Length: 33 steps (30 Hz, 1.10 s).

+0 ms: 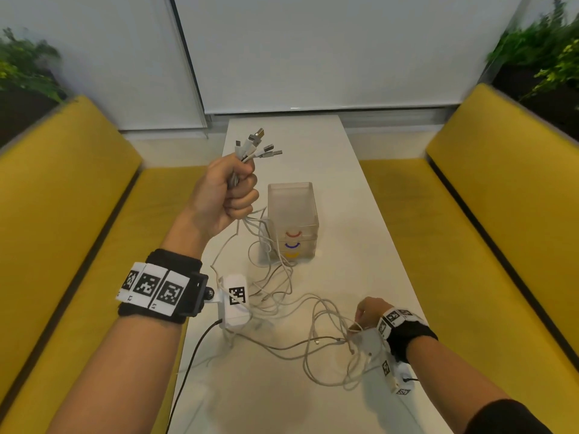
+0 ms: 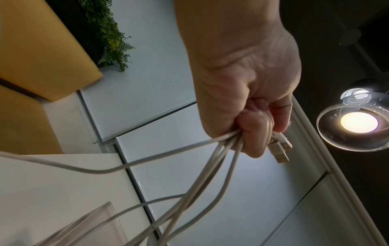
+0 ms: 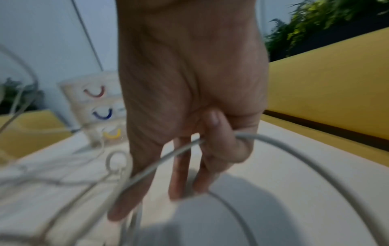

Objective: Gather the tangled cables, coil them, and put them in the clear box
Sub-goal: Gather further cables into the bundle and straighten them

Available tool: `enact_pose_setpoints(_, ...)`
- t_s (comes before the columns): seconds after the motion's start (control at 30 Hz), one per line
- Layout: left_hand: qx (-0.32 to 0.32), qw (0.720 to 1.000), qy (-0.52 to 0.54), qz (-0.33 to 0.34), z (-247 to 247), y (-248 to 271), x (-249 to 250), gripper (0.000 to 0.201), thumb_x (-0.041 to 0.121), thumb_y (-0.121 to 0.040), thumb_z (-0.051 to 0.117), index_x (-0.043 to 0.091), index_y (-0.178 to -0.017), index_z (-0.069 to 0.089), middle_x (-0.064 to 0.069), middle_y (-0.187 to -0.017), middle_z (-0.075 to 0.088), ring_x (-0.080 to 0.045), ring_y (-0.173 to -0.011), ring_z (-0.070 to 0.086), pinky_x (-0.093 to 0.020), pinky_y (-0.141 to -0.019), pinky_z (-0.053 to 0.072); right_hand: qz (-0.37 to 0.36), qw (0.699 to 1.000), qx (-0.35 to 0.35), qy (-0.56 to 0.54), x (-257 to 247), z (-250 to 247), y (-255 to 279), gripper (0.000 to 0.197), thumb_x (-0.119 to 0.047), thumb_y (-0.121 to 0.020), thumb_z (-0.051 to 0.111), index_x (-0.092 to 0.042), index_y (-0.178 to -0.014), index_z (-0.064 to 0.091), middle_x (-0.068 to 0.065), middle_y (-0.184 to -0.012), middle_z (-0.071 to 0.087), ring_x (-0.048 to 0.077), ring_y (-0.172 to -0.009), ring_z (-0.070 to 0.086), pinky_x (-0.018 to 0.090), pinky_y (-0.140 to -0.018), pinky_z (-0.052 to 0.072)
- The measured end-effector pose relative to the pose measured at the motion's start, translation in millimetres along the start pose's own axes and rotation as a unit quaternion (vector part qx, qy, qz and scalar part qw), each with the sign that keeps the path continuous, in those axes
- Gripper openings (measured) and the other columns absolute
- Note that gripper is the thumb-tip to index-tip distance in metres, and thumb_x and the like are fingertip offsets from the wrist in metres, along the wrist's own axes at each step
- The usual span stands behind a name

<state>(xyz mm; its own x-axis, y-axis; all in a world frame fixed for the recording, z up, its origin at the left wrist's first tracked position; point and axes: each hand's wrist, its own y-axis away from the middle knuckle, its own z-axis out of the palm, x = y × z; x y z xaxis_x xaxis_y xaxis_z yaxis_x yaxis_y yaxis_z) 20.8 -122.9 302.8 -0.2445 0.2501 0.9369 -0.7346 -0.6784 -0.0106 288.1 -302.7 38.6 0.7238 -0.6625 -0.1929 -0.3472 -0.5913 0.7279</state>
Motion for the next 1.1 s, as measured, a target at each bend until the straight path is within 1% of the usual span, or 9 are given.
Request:
enact_pose_setpoints(0.2,0.007,1.000,-0.008,-0.005,3,3,-2,0.023,0.013,-0.083,0.041,0.021,-0.071,0.023,0.001,-0.050,0.011,-0.011,-0.041,0.007,-0.013,-0.038,0.010,-0.010,0.998,0.055,0.033,-5,21,-7,0.043,-0.036,-0.072,0.080,-0.008,-0.102,0.071,0.011,-0.105,0.072,0.027,-0.098,0.069,0.032,-0.084,0.058)
enact_pose_setpoints(0.3,0.010,1.000,-0.012,-0.004,4,2,-2,0.026,0.014,-0.083,0.042,0.020,-0.075,0.018,0.001,-0.051,0.012,-0.011,-0.041,0.007,-0.014,-0.039,0.008,-0.019,0.996,0.072,0.055,-5,23,-12,0.034,-0.029,-0.077,0.077,-0.008,-0.104,0.072,0.011,-0.107,0.072,0.026,-0.099,0.070,0.032,-0.084,0.058)
enact_pose_setpoints(0.4,0.003,1.000,-0.013,-0.003,7,3,-2,0.024,0.013,-0.084,0.042,0.020,-0.071,0.023,0.001,-0.050,0.012,-0.011,-0.040,0.008,-0.012,-0.038,0.011,-0.021,0.994,0.091,0.059,-4,21,-9,0.031,-0.030,-0.082,0.068,-0.012,-0.107,0.070,0.007,-0.108,0.071,0.024,-0.098,0.068,0.034,-0.086,0.057)
enact_pose_setpoints(0.53,-0.012,1.000,-0.022,-0.008,13,2,-2,0.023,0.014,-0.087,0.043,0.019,-0.069,0.030,0.003,-0.047,0.016,-0.011,-0.040,0.010,-0.011,-0.039,0.016,-0.079,0.983,0.166,-0.010,-6,-4,0,0.013,-0.026,-0.091,0.055,-0.014,-0.097,0.053,0.006,-0.091,0.064,0.023,-0.081,0.061,0.032,-0.073,0.049)
enact_pose_setpoints(0.63,-0.022,0.998,-0.055,-0.001,21,3,-3,0.024,0.014,-0.098,0.043,0.018,-0.076,0.036,0.002,-0.050,0.022,-0.013,-0.043,0.012,-0.017,-0.040,0.013,-0.160,0.950,0.252,-0.085,-14,-37,14,0.009,-0.021,-0.090,0.062,-0.016,-0.089,0.055,0.008,-0.082,0.067,0.021,-0.071,0.061,0.032,-0.064,0.047)
enact_pose_setpoints(0.8,-0.027,0.981,-0.189,0.031,42,-1,-16,0.005,0.019,-0.105,0.045,0.020,-0.100,0.044,0.000,-0.061,0.032,-0.016,-0.055,0.021,-0.028,-0.047,0.019,-0.253,0.911,0.272,-0.181,-47,-103,60,0.010,-0.017,-0.079,0.081,-0.014,-0.086,0.075,-0.003,-0.078,0.071,0.004,-0.067,0.061,0.011,-0.057,0.044)
enact_pose_setpoints(0.93,-0.051,0.965,-0.255,0.043,61,-4,-34,0.016,0.022,-0.105,0.047,0.034,-0.116,0.048,0.013,-0.066,0.039,-0.007,-0.059,0.032,-0.025,-0.056,0.031,-0.333,0.871,0.258,-0.253,-76,-142,109,0.013,-0.019,-0.076,0.083,-0.018,-0.088,0.077,0.010,-0.083,0.075,0.013,-0.069,0.061,0.026,-0.063,0.049)
enact_pose_setpoints(1.03,-0.054,0.955,-0.289,0.037,74,0,-44,0.036,0.015,-0.103,0.049,0.032,-0.134,0.042,0.018,-0.074,0.047,0.000,-0.059,0.046,-0.017,-0.059,0.038,-0.389,0.826,0.203,-0.355,-95,-159,152,0.022,-0.005,-0.079,0.078,0.000,-0.099,0.070,0.020,-0.094,0.074,0.019,-0.078,0.067,0.031,-0.078,0.057)
enact_pose_setpoints(1.1,-0.049,0.963,-0.262,0.034,81,3,-49,0.037,0.012,-0.099,0.051,0.030,-0.130,0.042,0.016,-0.082,0.051,-0.002,-0.065,0.046,-0.016,-0.058,0.038,-0.406,0.806,0.175,-0.395,-103,-162,170,0.025,0.001,-0.078,0.076,0.006,-0.100,0.065,0.021,-0.095,0.072,0.021,-0.082,0.068,0.035,-0.082,0.058)
